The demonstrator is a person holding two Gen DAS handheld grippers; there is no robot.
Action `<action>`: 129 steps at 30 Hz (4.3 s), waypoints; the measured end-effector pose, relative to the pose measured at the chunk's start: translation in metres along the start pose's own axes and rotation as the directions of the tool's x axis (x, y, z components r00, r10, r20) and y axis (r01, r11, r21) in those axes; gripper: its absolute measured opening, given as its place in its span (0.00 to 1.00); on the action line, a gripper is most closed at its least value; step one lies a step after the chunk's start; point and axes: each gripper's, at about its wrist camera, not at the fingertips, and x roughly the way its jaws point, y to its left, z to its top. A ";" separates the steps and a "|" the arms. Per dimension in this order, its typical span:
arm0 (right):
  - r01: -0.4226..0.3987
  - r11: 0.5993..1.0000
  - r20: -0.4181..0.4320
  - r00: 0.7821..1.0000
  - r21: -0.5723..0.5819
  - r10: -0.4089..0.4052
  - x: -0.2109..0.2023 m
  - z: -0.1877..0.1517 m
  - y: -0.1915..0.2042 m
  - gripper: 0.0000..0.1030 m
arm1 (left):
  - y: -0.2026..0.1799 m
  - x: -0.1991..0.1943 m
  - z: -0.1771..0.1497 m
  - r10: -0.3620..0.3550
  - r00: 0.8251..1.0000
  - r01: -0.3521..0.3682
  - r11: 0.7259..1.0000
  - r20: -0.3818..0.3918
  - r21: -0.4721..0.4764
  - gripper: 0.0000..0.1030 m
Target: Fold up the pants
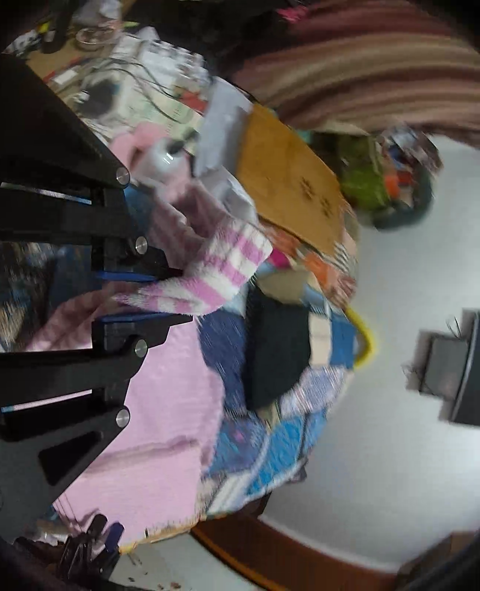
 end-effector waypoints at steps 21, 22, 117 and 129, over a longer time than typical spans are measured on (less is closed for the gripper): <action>0.029 0.991 0.027 0.999 0.130 -0.033 -0.033 -0.044 -0.086 0.55 | -0.142 0.003 0.031 -0.144 0.989 0.144 0.973 -0.011 0.180 0.07; 0.026 0.991 0.028 0.999 0.133 -0.030 -0.032 -0.044 -0.087 0.55 | -0.140 0.003 0.029 -0.137 0.990 0.137 0.974 -0.011 0.180 0.07; 0.078 0.989 -0.060 0.994 -0.123 -0.086 0.014 0.006 0.030 0.55 | 0.132 0.039 -0.067 0.095 0.981 -0.121 0.982 -0.171 -0.148 0.12; 0.063 0.991 -0.041 0.997 -0.122 -0.068 0.019 0.004 0.030 0.56 | 0.164 0.037 -0.121 0.045 0.956 -0.136 0.945 -0.291 -0.298 0.36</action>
